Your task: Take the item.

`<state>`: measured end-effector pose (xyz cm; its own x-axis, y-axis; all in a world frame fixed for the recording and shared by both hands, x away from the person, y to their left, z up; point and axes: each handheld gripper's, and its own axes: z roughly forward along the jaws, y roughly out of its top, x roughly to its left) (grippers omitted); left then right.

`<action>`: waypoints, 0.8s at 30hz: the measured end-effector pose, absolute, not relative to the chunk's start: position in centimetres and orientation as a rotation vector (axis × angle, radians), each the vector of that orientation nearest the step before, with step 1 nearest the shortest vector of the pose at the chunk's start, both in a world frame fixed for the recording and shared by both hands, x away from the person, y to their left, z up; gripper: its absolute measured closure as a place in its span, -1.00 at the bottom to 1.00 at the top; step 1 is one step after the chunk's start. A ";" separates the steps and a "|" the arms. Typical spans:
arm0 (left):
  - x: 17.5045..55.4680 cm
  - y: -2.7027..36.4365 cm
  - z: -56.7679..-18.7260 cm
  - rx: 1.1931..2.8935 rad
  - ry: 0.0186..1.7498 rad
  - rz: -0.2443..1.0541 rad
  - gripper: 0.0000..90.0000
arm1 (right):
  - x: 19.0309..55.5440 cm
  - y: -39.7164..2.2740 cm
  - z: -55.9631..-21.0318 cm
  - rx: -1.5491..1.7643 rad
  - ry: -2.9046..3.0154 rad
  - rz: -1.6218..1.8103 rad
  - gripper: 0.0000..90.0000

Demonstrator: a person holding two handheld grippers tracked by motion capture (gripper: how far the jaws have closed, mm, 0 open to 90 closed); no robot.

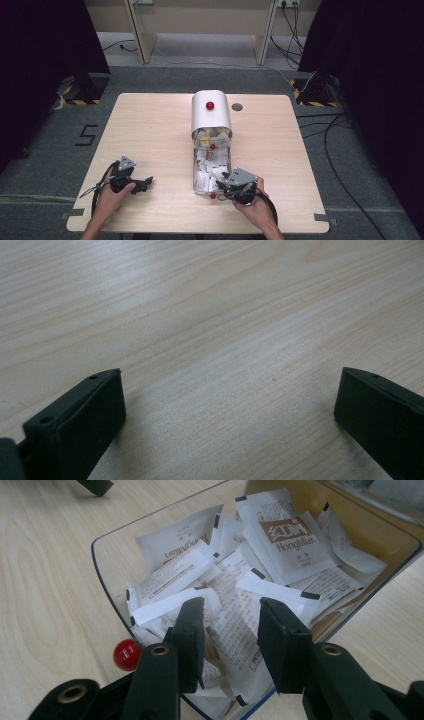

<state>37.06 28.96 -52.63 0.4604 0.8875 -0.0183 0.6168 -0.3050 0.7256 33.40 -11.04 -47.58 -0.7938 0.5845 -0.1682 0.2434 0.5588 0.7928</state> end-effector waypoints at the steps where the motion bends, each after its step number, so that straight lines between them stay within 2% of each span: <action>1: 37.1 29.0 -52.6 2.036 1.248 0.514 -1.00 | 33.4 -11.0 -47.7 0.671 2.381 1.116 0.43; 12: 37.1 29.0 -52.6 2.036 1.248 0.514 -1.00 | 33.5 -11.4 -47.7 0.631 2.361 1.134 0.85; 24: 37.1 29.0 -52.6 2.035 1.248 0.514 -1.00 | 33.3 -11.7 -47.0 0.630 2.344 1.176 0.90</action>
